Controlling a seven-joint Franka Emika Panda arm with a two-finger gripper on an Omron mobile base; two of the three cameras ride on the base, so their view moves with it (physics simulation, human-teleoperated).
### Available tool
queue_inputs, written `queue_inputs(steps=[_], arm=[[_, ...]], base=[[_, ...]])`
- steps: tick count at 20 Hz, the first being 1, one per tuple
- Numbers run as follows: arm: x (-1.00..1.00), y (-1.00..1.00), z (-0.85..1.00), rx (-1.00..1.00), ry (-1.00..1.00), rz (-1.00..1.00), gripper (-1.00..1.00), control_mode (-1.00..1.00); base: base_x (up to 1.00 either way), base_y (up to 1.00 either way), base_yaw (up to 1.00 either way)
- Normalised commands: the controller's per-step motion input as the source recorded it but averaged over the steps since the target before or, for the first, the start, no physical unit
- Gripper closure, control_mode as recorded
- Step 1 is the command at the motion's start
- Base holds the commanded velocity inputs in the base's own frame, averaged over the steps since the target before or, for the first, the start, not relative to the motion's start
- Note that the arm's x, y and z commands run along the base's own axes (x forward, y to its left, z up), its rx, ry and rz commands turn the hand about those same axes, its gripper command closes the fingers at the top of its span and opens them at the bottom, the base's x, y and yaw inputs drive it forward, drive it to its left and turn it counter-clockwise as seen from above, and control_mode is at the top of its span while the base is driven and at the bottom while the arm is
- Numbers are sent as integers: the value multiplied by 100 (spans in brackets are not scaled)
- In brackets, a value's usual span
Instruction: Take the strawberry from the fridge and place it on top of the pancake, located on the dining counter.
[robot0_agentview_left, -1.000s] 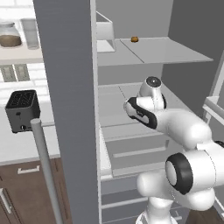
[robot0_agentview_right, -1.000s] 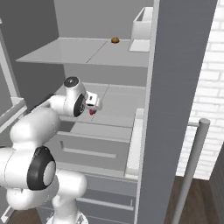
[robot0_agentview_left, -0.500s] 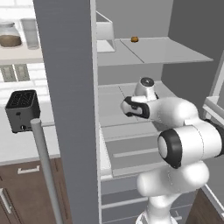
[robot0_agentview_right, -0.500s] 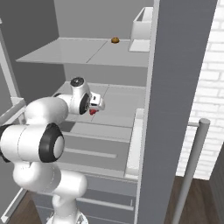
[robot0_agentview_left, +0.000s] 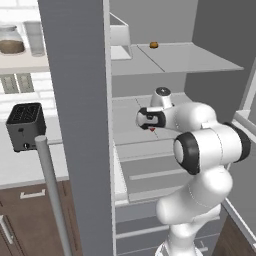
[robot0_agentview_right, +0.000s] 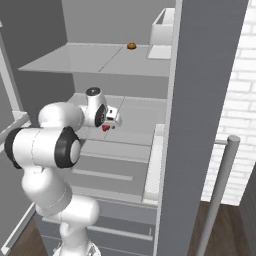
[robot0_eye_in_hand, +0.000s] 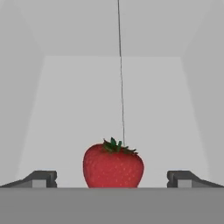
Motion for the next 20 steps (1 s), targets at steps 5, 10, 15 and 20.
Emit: queue_inputs(steps=[5,10,15,20], arm=[[8,0,-18,0,0,0,-100,-100],[0,0,-27,0,8,-1,-100,-100],[0,0,-19,0,4,-1,100,-100],[-18,0,0,0,-2,0,100,-100]], base=[[0,0,0],[0,0,0],[0,0,0],[0,0,0]])
